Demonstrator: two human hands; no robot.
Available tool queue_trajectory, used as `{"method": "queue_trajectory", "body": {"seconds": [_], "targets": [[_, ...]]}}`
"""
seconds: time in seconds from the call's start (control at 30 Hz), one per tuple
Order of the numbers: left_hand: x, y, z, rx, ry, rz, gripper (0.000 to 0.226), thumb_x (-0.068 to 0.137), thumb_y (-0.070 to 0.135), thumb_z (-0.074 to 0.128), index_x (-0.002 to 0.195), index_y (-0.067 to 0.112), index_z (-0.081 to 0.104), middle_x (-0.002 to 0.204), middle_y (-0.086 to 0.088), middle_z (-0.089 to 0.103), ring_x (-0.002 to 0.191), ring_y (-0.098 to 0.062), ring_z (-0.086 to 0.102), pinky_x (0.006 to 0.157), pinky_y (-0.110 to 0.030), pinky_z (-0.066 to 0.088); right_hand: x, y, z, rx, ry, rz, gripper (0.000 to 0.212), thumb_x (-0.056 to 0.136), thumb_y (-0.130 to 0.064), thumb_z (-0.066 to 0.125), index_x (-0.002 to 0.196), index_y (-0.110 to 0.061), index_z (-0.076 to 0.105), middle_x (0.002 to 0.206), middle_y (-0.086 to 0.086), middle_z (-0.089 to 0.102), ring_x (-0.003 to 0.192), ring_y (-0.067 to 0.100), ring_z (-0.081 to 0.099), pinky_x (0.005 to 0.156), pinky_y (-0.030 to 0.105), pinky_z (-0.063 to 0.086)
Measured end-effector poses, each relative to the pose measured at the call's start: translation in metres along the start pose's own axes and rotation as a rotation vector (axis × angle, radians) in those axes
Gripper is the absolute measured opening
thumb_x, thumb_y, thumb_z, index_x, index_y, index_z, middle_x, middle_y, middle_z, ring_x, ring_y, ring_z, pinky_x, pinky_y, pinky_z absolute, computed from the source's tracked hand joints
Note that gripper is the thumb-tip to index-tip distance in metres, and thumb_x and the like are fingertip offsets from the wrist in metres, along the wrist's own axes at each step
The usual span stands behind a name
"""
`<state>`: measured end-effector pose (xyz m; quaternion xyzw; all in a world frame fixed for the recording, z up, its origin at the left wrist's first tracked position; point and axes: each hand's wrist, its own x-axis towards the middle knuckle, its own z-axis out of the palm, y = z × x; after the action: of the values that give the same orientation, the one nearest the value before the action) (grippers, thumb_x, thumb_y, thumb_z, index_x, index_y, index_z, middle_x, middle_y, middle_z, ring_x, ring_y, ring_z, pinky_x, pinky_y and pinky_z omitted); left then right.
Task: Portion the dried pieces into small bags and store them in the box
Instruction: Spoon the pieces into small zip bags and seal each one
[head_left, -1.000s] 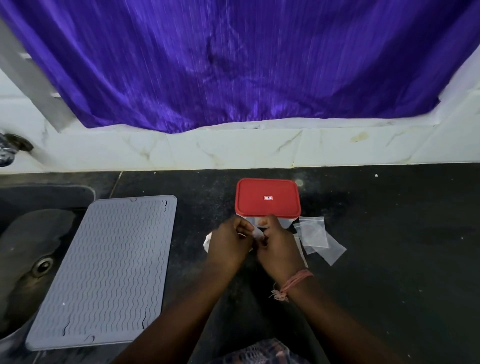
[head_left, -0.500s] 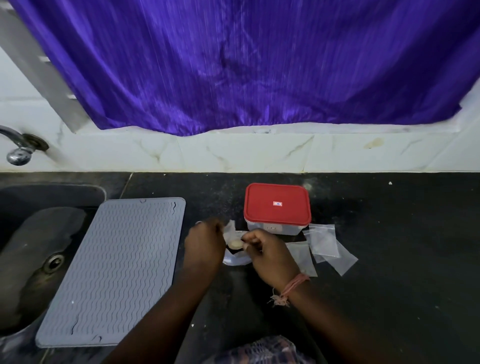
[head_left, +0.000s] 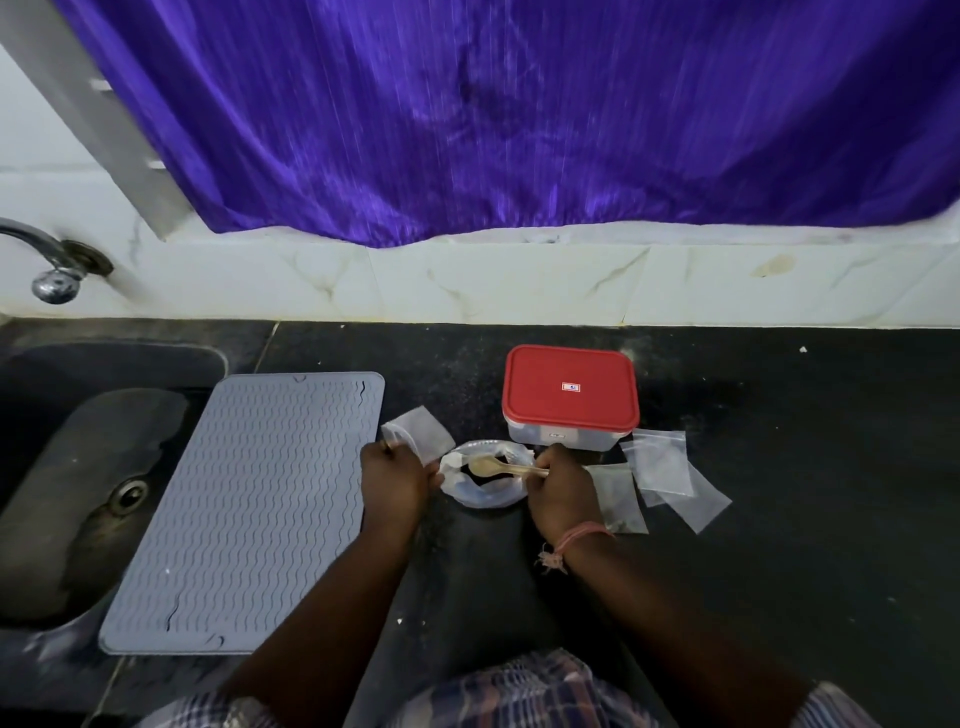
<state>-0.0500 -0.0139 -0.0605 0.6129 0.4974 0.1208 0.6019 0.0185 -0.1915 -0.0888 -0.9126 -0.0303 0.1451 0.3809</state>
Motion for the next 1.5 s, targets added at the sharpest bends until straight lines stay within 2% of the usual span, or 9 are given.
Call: {"method": "queue_trajectory", "body": {"seconds": [0.23,0.53,0.77,0.87,1.03,1.1,1.27,1.4,1.5], "targets": [[0.036,-0.029,0.013,0.083,-0.091,-0.238,0.023,0.098,0.028,0.059,0.109,0.009,0.067,0.105,-0.02,0.073,0.093,-0.037,0.072,0.087,-0.052,0.062,-0.019,-0.011,-0.009,-0.078,0.096,-0.239,0.012,0.087,-0.013,0.06,0.079,-0.02,0.054,0.074,-0.001,0.061,0.071,0.016,0.057,0.064,0.029,0.041],[0.007,-0.012,0.026,-0.222,-0.246,-0.243,0.02,0.101,0.007,0.047,0.098,0.01,0.067,0.105,-0.023,0.071,0.088,-0.029,0.067,0.076,-0.039,0.055,-0.026,-0.01,-0.013,-0.374,0.093,-0.474,0.017,0.085,-0.021,0.047,0.086,-0.015,0.063,0.086,0.007,0.067,0.079,0.026,0.064,0.064,0.036,0.049],[0.004,-0.014,0.033,-0.292,-0.397,-0.124,0.019,0.096,0.014,0.053,0.095,0.008,0.07,0.097,-0.019,0.072,0.087,-0.028,0.069,0.085,-0.042,0.054,-0.022,-0.011,-0.016,-0.333,0.024,-0.3,0.018,0.085,-0.019,0.052,0.068,-0.017,0.058,0.072,0.005,0.066,0.07,0.022,0.063,0.061,0.031,0.046],[0.008,-0.019,0.035,-0.243,-0.469,-0.04,0.051,0.078,0.033,0.066,0.1,-0.012,0.065,0.101,-0.034,0.066,0.09,-0.038,0.064,0.083,-0.047,0.052,-0.017,-0.012,-0.015,-0.154,0.018,-0.165,0.018,0.079,-0.014,0.057,0.073,-0.015,0.074,0.073,0.003,0.071,0.069,0.018,0.063,0.067,0.027,0.049],[0.009,-0.022,0.045,-0.167,-0.319,-0.098,0.019,0.107,0.013,0.034,0.116,0.014,0.051,0.093,0.0,0.058,0.096,-0.028,0.058,0.092,-0.042,0.049,-0.024,-0.009,-0.016,-0.212,0.011,-0.18,0.016,0.083,-0.014,0.059,0.07,-0.017,0.068,0.072,0.002,0.068,0.067,0.015,0.059,0.065,0.025,0.043],[0.007,-0.02,0.049,-0.138,-0.329,-0.087,0.019,0.106,0.012,0.035,0.117,0.013,0.05,0.095,-0.004,0.059,0.086,-0.022,0.059,0.088,-0.041,0.049,-0.029,-0.009,-0.011,-0.17,0.001,-0.122,0.016,0.082,-0.015,0.058,0.075,-0.015,0.073,0.073,0.002,0.071,0.069,0.017,0.064,0.065,0.026,0.048],[0.026,-0.04,0.054,-0.17,-0.334,-0.04,0.048,0.079,0.024,0.06,0.116,-0.007,0.065,0.116,-0.029,0.069,0.106,-0.043,0.067,0.104,-0.062,0.05,-0.003,-0.001,-0.017,0.36,-0.187,0.477,0.028,0.084,-0.008,0.057,0.058,-0.008,0.065,0.058,0.01,0.063,0.051,0.023,0.058,0.058,0.034,0.049],[0.02,-0.03,0.058,-0.114,-0.253,-0.096,0.041,0.104,0.019,0.041,0.134,-0.006,0.052,0.129,-0.027,0.06,0.103,-0.031,0.057,0.105,-0.056,0.047,-0.007,0.001,-0.023,0.478,-0.149,0.555,0.031,0.088,-0.003,0.056,0.058,-0.001,0.064,0.054,0.012,0.059,0.042,0.021,0.052,0.046,0.028,0.043],[0.02,-0.022,0.056,-0.063,-0.181,-0.09,0.028,0.102,0.017,0.05,0.119,0.001,0.066,0.116,-0.02,0.071,0.1,-0.028,0.068,0.101,-0.053,0.054,-0.017,0.002,-0.024,0.497,-0.021,0.466,0.026,0.086,-0.005,0.055,0.069,-0.009,0.074,0.055,0.01,0.065,0.046,0.02,0.057,0.046,0.028,0.046]]}}
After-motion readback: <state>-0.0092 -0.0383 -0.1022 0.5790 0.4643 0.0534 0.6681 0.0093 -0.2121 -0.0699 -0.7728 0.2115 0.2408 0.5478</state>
